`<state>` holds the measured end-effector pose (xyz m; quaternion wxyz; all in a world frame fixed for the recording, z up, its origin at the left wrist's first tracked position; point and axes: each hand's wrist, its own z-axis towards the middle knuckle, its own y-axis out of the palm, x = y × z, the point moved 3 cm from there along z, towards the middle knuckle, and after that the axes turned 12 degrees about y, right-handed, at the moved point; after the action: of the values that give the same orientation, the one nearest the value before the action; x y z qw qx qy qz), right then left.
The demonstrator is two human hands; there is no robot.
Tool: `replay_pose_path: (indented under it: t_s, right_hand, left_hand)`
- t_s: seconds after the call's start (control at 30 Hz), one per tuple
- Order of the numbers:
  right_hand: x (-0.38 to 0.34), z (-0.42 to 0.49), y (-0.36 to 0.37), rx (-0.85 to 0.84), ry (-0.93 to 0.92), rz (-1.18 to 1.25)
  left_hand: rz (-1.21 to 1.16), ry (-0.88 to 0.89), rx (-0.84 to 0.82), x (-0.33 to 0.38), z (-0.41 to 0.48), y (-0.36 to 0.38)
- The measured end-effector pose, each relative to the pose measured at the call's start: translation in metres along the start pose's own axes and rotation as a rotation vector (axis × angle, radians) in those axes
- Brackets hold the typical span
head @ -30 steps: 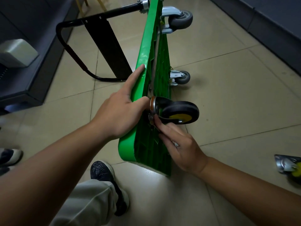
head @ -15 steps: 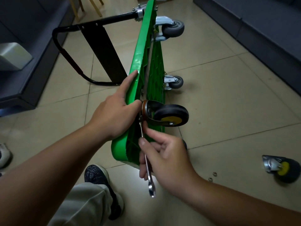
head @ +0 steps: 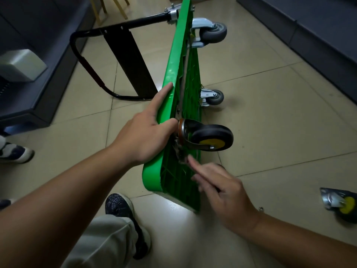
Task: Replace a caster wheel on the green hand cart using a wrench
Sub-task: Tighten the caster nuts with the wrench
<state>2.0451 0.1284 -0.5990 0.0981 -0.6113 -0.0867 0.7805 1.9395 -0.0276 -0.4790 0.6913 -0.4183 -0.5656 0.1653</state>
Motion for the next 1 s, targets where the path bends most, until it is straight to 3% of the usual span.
replay_pose_path:
  t_s: [0.13,0.57,0.7,0.87,1.0]
  right_hand:
    - [0.008,0.019,0.004,0.135,-0.084,-0.016]
    - [0.025,0.025,0.031,-0.066,-0.097,0.034]
    - [0.002,0.008,0.030,-0.086,0.153,0.195]
    - [-0.044,0.004,0.029,-0.172,0.540,0.711]
    - [-0.055,0.005,0.025,-0.177,0.586,0.739]
  left_hand:
    - [-0.011,0.007,-0.007,-0.001,0.000,0.002]
    - [0.009,-0.004,0.032,-0.004,0.000,0.001]
    - [0.032,-0.005,0.048,0.000,0.000,0.001]
    - [0.056,-0.016,0.047,0.003,-0.001,0.002]
    - [0.048,-0.017,0.037,0.005,0.000,0.002]
